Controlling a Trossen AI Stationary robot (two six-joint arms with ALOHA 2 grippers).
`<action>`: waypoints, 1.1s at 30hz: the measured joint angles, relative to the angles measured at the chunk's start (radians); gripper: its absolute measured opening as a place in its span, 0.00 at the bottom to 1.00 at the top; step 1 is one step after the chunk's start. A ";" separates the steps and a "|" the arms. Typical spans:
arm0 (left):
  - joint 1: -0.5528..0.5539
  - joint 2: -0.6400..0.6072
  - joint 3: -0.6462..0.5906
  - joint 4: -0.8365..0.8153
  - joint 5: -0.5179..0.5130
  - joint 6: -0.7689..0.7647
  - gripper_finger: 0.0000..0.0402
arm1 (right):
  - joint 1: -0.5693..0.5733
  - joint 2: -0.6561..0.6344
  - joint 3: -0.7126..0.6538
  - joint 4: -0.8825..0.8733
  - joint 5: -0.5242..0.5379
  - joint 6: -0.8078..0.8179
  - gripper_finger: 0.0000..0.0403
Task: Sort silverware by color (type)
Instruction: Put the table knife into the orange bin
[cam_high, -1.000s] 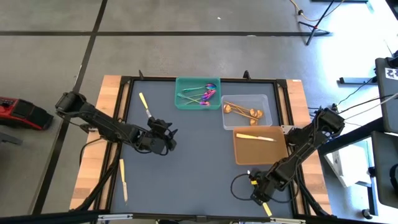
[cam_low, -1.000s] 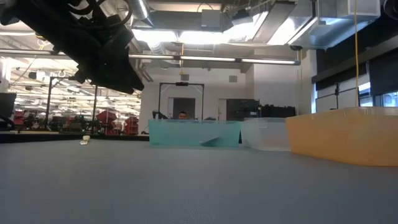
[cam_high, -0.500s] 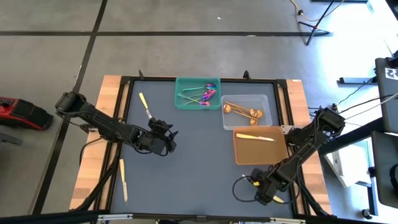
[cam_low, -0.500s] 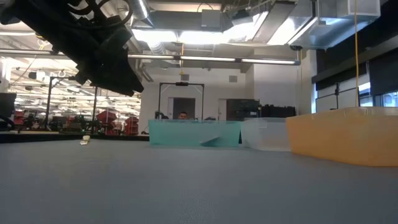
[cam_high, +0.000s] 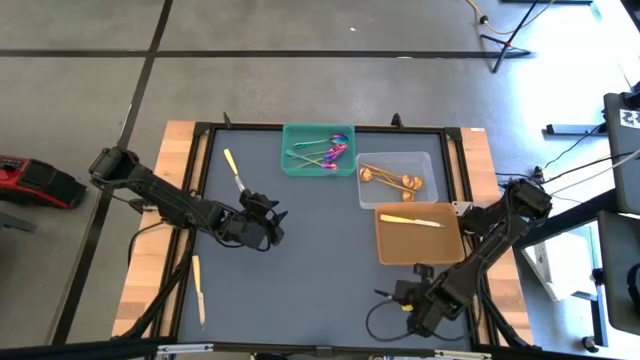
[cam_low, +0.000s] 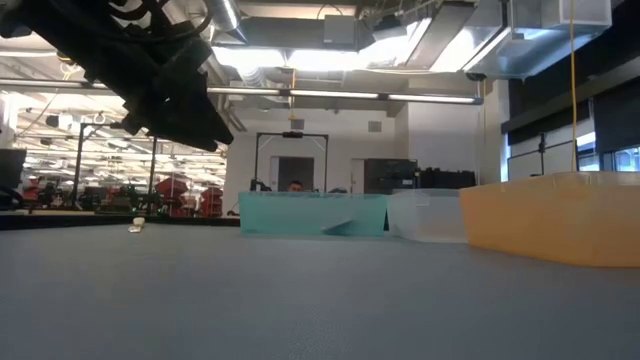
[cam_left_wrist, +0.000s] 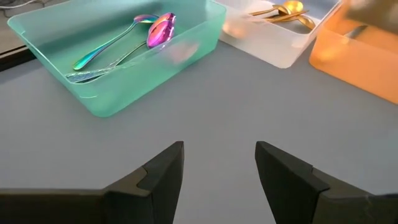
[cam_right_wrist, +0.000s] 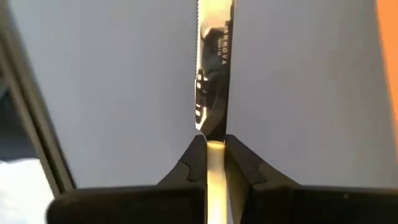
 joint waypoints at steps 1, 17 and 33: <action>-0.003 0.000 0.000 -0.001 0.000 0.000 0.48 | 0.001 0.000 0.018 -0.018 0.022 -0.038 0.04; -0.060 0.000 0.000 0.005 0.000 -0.009 0.48 | -0.138 -0.262 0.027 -0.278 0.416 -0.380 0.04; -0.060 0.054 0.000 0.010 -0.001 -0.032 0.48 | -0.345 -0.353 -0.290 -0.252 0.415 -0.313 0.09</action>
